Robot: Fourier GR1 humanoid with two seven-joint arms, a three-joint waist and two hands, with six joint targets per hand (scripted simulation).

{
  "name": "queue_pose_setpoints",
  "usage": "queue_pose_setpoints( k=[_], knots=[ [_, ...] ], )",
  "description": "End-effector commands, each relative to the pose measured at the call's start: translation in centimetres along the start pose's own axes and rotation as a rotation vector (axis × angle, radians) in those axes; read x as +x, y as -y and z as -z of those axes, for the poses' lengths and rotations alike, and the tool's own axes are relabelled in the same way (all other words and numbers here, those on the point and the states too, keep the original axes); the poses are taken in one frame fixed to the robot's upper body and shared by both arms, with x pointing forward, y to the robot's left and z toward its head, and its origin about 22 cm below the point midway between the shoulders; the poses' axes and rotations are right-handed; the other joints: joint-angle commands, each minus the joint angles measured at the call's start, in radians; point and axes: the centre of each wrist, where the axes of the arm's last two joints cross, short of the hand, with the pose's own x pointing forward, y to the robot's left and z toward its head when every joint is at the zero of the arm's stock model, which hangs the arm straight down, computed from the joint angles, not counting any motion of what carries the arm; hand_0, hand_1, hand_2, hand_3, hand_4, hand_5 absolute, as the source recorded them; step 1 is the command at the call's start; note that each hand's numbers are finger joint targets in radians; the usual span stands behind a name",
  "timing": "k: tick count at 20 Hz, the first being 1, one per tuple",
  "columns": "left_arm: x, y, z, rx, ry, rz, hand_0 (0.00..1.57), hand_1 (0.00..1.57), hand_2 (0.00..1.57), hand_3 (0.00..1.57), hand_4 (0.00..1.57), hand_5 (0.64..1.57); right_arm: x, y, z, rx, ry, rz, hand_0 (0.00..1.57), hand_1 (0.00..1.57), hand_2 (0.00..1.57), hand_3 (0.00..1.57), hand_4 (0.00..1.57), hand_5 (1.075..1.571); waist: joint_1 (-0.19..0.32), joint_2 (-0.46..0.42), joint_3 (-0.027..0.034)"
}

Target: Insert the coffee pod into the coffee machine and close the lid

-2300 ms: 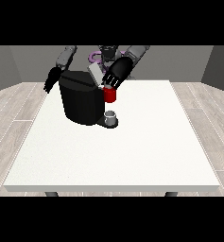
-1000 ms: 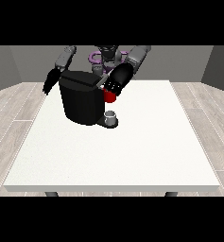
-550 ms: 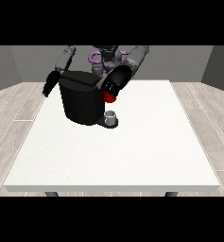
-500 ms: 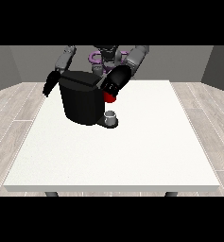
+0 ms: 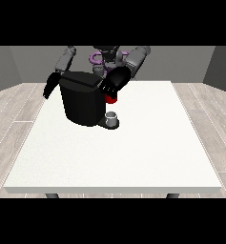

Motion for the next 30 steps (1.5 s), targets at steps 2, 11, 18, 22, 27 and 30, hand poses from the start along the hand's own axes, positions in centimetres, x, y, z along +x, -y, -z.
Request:
queue_pose_setpoints(
  k=[2,11,18,22,27,30],
  knots=[
    [-2.4,-0.8,-1.4,0.046,0.024,0.058,0.81,0.81,0.91,0.66,0.00,1.571,0.5,-0.3,-0.4,-0.011,0.019,-0.006,0.00,0.00,0.00,0.00,0.21,1.571,0.001,0.025,-0.0037],
    [-1.5,-2.5,-0.8,0.058,-0.038,0.075,0.00,0.00,0.56,0.46,0.00,1.571,0.9,0.7,0.6,0.021,0.001,0.003,0.00,0.00,0.00,0.00,0.09,1.571,-0.019,0.008,-0.0030],
    [-3.8,-0.1,-1.8,-0.006,-0.078,0.043,0.00,0.00,0.30,0.20,0.00,1.571,-0.5,-1.8,-2.0,0.040,-0.055,0.013,0.00,0.00,0.00,0.00,0.00,1.571,-0.002,-0.070,-0.0035],
    [-1.4,7.8,-1.0,-0.135,-0.063,-0.048,0.00,0.00,0.00,0.00,0.00,1.571,-4.7,-0.7,-3.8,0.001,-0.178,0.016,0.00,0.00,0.00,0.00,0.00,1.571,0.100,-0.201,-0.0030],
    [-4.4,12.4,-4.0,-0.233,-0.085,-0.145,0.00,0.00,0.18,0.00,0.00,1.571,-6.6,0.1,-6.3,0.011,-0.253,0.011,0.00,0.00,0.00,0.00,0.00,1.571,0.145,-0.319,-0.0038],
    [-2.4,16.1,-3.8,-0.137,-0.029,-0.527,0.00,0.00,0.15,0.00,0.00,1.571,-9.7,1.4,-8.7,-0.046,-0.324,0.011,0.00,0.00,0.00,0.00,0.00,1.571,0.210,-0.403,-0.0049]
  ],
)
